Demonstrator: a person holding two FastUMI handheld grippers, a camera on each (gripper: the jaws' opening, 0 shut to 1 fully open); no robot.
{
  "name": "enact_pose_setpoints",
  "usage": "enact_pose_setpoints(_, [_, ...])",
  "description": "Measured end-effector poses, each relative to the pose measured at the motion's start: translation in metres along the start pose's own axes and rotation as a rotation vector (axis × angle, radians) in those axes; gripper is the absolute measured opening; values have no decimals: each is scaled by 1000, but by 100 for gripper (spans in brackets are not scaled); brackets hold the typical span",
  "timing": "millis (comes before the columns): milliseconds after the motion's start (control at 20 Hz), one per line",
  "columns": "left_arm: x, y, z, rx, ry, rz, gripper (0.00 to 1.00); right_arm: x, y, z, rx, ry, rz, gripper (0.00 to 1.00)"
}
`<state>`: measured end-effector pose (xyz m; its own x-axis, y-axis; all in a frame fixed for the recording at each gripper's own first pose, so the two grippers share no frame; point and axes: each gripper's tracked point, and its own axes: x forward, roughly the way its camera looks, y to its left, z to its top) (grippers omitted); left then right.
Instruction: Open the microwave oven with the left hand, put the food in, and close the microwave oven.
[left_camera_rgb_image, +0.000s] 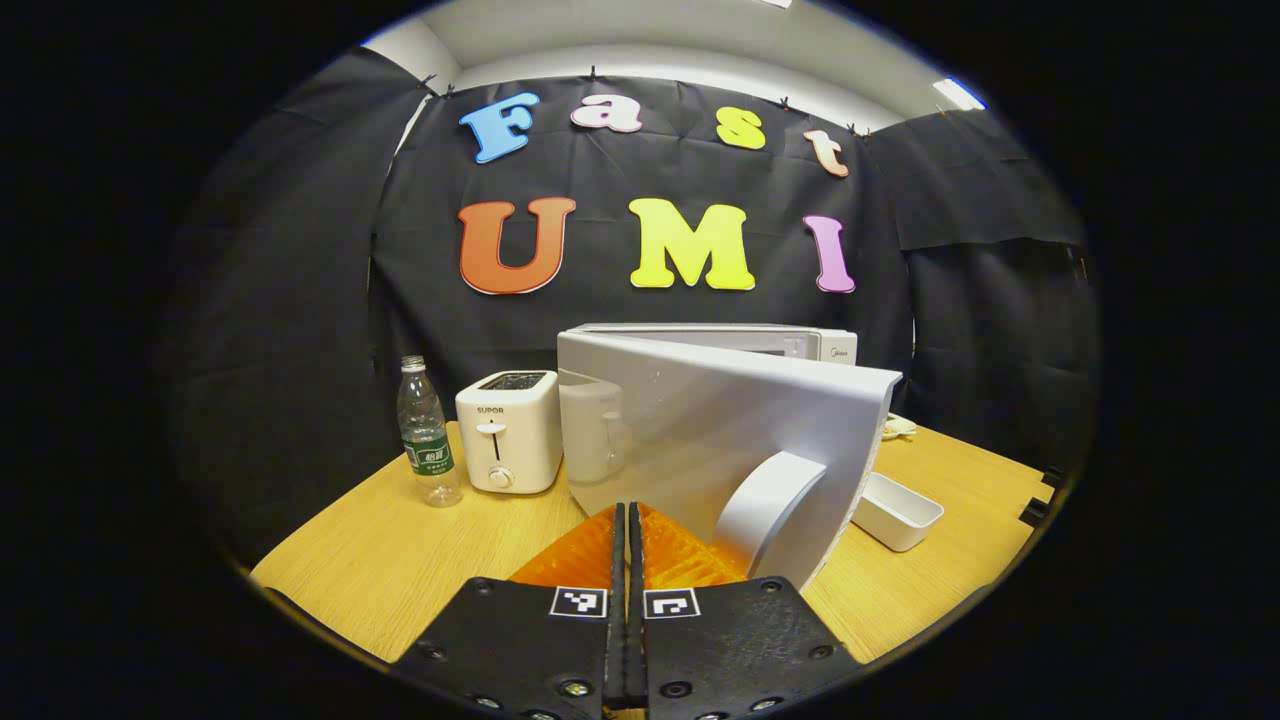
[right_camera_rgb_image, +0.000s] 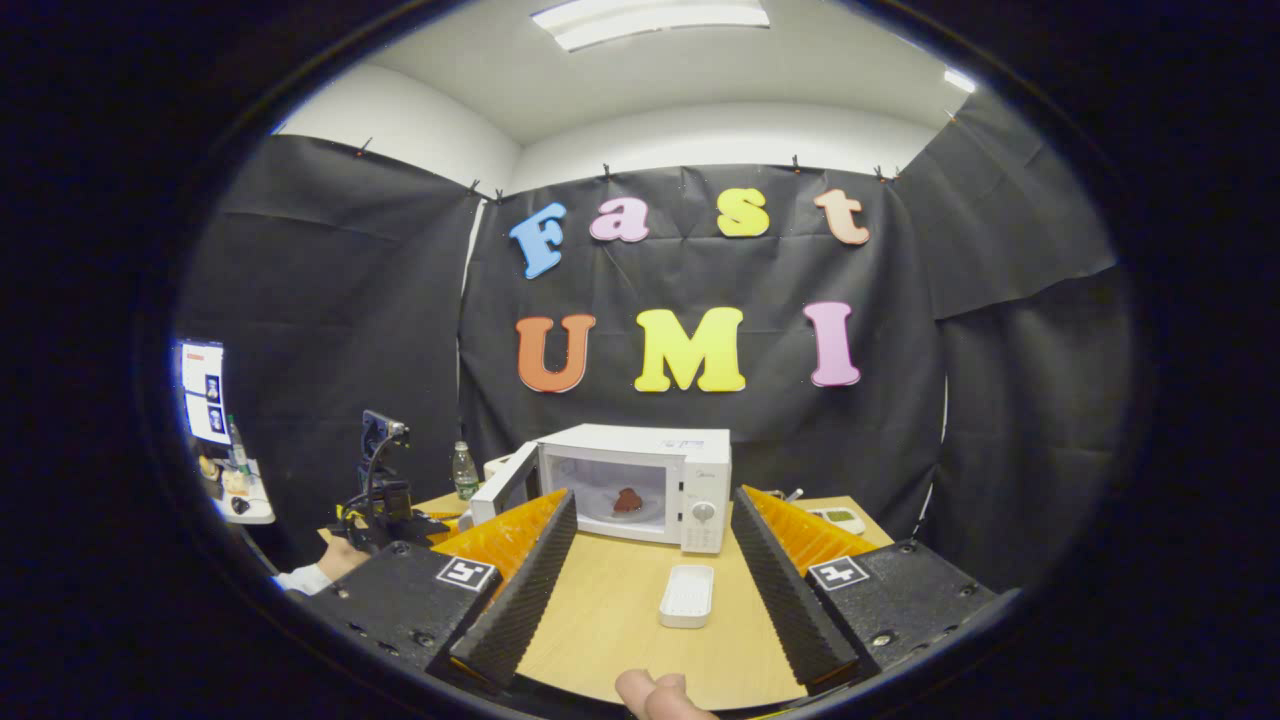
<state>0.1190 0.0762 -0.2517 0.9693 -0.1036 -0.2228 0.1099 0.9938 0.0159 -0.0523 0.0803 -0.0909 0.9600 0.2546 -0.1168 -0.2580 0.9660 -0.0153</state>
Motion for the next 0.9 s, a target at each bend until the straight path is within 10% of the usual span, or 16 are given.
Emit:
enact_pose_setpoints(50, [2, -8, -1, 3, 4, -9, 10, -1, -4, 1, 4, -1, -2, 99])
enact_pose_setpoints(800, [68, -63, -8, -38, 26, -84, 0, -3, -48, -1, 51, -29, -11, 98])
enact_pose_setpoints(850, [72, -69, -7, -39, 23, -96, 11, -2, -48, 0, 48, -34, -7, 98])
enact_pose_setpoints(900, [76, -74, -7, -43, 20, -104, 0, 0, -49, 1, 43, -38, -4, 98])
